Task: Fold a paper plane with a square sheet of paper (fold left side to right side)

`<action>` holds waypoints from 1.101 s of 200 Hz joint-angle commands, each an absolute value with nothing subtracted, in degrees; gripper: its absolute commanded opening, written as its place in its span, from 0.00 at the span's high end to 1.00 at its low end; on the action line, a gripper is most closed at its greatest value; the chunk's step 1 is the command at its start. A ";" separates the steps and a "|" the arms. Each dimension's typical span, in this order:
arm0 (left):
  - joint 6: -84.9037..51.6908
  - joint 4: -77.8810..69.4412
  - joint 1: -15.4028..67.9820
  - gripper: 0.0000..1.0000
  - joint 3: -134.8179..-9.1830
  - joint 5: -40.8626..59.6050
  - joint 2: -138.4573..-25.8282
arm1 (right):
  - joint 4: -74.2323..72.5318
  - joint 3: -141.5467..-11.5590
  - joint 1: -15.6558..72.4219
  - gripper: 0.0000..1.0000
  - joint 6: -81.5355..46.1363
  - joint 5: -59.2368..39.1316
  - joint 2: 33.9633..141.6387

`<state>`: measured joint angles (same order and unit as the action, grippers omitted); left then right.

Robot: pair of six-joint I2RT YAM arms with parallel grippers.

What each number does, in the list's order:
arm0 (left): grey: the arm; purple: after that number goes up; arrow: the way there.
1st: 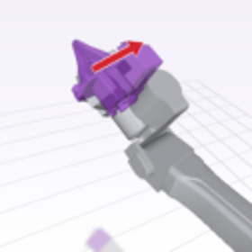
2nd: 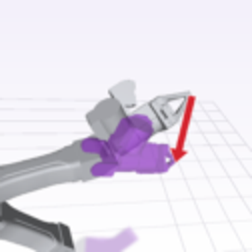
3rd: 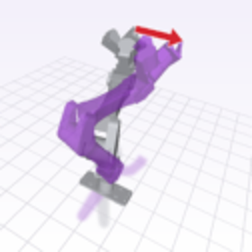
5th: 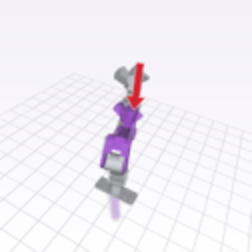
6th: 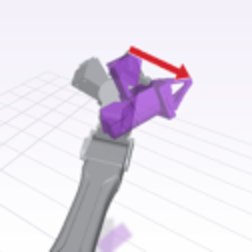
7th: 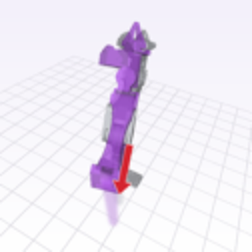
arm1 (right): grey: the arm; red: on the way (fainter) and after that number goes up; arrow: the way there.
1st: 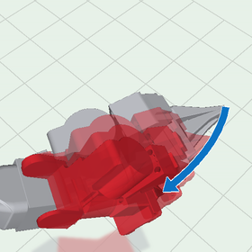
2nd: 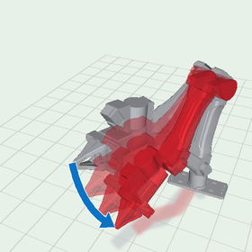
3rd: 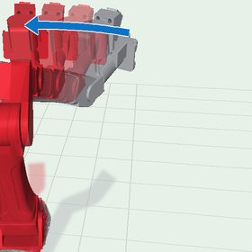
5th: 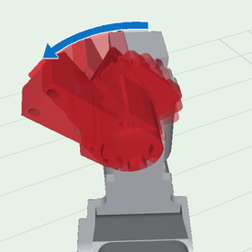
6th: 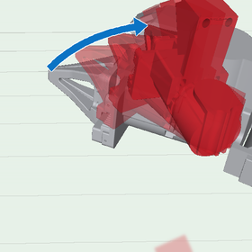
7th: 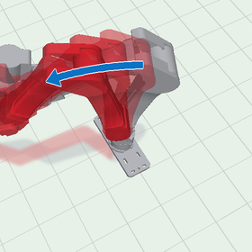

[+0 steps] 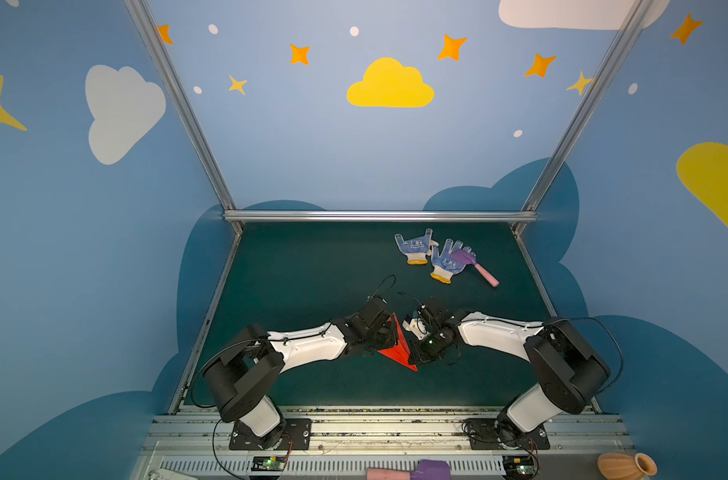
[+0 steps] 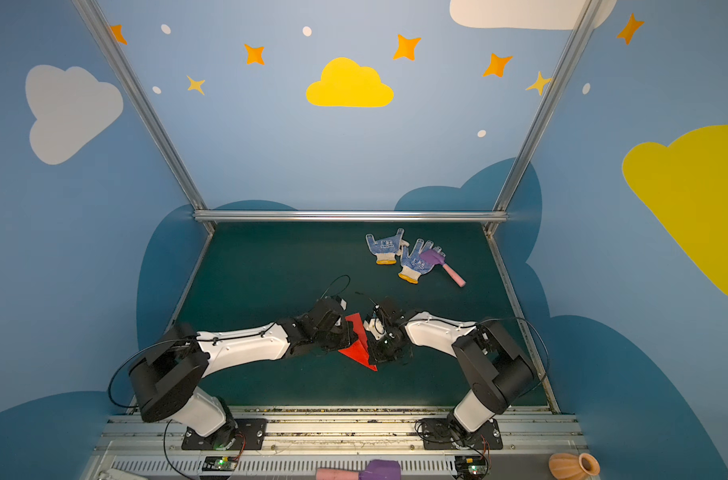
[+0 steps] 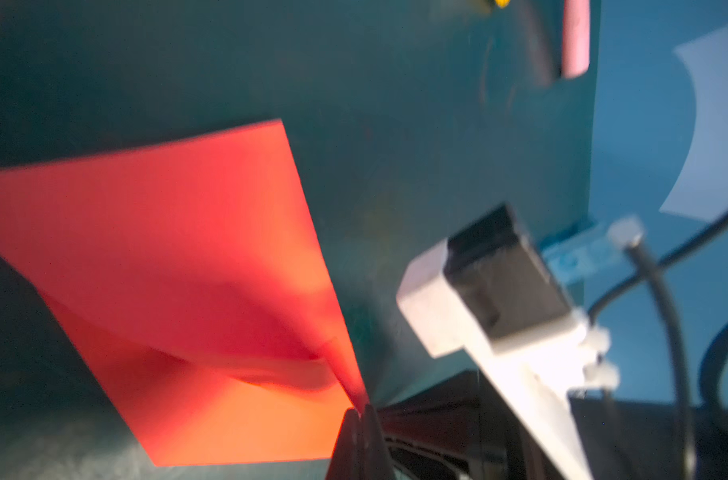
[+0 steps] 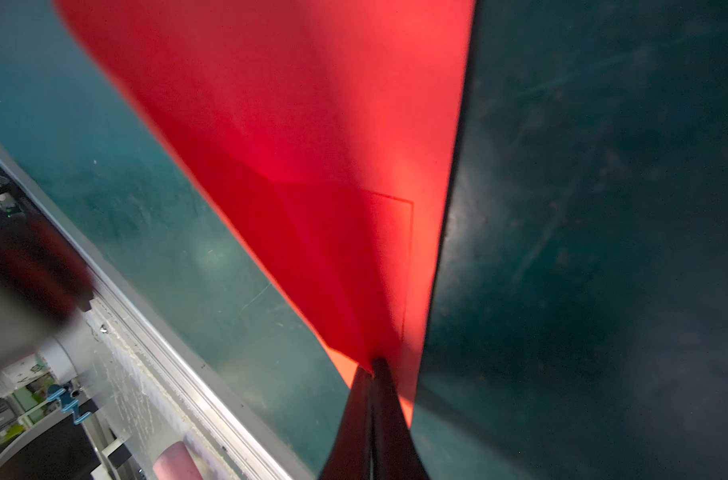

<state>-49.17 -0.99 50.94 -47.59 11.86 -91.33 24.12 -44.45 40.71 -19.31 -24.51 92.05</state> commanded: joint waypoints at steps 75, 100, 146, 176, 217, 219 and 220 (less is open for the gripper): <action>-43.81 -0.88 52.29 0.96 -49.02 17.11 -97.89 | 24.08 -43.41 40.19 1.00 -18.90 -25.66 97.30; -43.15 -0.70 52.26 0.97 -50.16 17.21 -98.84 | 24.08 -43.48 40.08 1.00 -18.78 -25.93 97.47; -42.80 -1.36 52.40 0.96 -51.59 18.15 -100.57 | 24.08 -43.54 39.90 1.00 -18.70 -26.18 97.73; -42.47 -1.23 52.47 0.96 -52.43 18.28 -101.72 | 24.12 -43.59 39.79 1.00 -18.72 -26.34 97.73; -41.85 -0.66 52.41 0.97 -52.82 17.07 -102.53 | 24.08 -43.59 39.66 1.00 -18.58 -26.53 97.74; -41.88 -0.63 52.45 0.96 -52.87 16.86 -102.51 | 24.08 -43.59 39.64 1.00 -18.60 -26.54 97.74; -41.82 -0.62 52.46 0.96 -52.84 16.87 -102.54 | 24.08 -43.59 39.64 1.00 -18.62 -26.50 97.74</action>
<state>-43.20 -1.30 52.29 -51.75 17.69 -101.86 24.77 -45.06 38.44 -19.18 -28.40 94.00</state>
